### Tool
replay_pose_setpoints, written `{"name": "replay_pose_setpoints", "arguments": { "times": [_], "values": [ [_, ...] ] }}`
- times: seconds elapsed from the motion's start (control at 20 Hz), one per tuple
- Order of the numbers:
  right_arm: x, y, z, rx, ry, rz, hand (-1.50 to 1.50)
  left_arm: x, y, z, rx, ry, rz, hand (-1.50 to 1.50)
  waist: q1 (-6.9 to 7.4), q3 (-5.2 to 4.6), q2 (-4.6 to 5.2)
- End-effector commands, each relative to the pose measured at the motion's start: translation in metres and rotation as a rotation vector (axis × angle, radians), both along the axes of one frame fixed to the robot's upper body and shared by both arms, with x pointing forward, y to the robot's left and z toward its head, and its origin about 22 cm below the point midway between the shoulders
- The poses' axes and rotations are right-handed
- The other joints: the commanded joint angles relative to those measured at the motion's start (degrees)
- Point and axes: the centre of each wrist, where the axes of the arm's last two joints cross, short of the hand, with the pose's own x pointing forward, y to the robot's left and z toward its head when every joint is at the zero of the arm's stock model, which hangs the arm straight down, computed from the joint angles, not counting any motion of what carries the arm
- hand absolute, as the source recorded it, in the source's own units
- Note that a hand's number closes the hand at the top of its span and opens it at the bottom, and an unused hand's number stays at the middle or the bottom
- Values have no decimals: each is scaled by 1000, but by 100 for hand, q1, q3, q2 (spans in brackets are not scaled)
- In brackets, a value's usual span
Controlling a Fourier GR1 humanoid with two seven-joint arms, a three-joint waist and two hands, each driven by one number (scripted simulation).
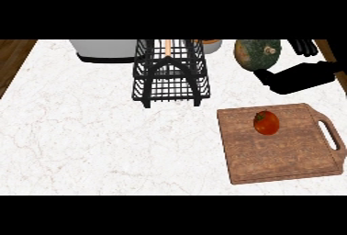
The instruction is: Pick the squash from the cutting board and place it in the tiered basket
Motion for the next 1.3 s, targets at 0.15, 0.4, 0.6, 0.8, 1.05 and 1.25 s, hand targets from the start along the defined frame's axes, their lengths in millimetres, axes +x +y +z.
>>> {"name": "replay_pose_setpoints", "arguments": {
  "times": [0.15, 0.4, 0.6, 0.8, 1.05, 1.25],
  "values": [
    [14, 28, 10, -13, 41, -20, 150, 106, 6, 28, 58, -465, -41, 0, 19, -18, 36],
    [26, 49, 6, -21, 58, 29, 150, 111, 12, 28, 69, -470, -48, 0, 149, -17, 72],
    [35, 68, 1, -67, 83, 29, 150, 111, 9, 25, 62, -459, -64, 0, 189, -22, 86],
    [48, 70, -14, -109, 114, -16, 150, 112, 15, 30, 72, -485, -70, 0, 212, -13, 99],
    [57, 96, -37, -77, 145, -25, 150, 114, 11, 28, 61, -470, -75, 0, 215, -8, 131],
    [68, 97, -47, 23, 213, -13, 150, 119, 13, 30, 69, -484, -68, 0, 176, 5, 154]
  ]
}}
